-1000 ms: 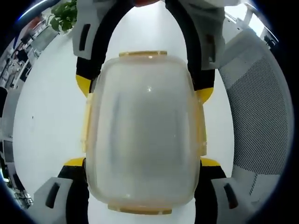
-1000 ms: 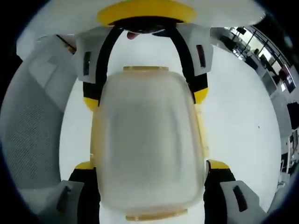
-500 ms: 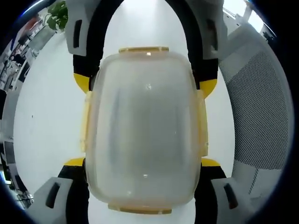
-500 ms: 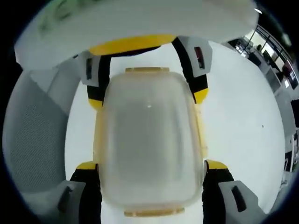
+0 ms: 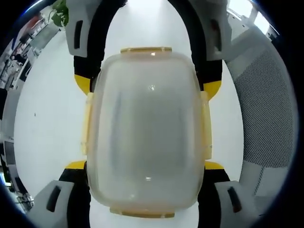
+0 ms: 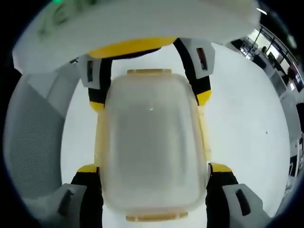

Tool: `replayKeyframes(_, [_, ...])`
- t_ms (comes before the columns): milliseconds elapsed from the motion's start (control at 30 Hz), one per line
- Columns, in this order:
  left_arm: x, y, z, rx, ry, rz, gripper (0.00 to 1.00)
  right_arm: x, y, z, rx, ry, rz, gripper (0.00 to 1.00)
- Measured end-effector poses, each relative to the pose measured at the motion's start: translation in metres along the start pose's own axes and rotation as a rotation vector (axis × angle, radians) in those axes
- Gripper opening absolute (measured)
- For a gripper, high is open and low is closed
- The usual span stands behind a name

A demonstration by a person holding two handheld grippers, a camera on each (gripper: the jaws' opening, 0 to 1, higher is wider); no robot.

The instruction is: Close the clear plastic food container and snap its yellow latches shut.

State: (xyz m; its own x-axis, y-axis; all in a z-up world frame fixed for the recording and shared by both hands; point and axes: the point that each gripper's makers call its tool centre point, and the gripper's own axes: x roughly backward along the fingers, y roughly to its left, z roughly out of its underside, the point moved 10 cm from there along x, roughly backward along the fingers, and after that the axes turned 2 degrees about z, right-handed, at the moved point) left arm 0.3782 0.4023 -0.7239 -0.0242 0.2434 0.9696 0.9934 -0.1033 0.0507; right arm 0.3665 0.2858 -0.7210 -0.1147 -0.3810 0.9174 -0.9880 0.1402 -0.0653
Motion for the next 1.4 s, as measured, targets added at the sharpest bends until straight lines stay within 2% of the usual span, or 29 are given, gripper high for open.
replayKeyframes(700, [-0.003, 0.032, -0.006, 0.005, 0.007, -0.003, 0.96, 0.001, -0.034, 0.005, 0.007, -0.006, -0.001, 0.91])
replayKeyframes(1400, [-0.006, 0.071, -0.004, 0.012, 0.006, -0.005, 0.96, -0.003, -0.073, 0.004, 0.012, -0.005, -0.006, 0.92])
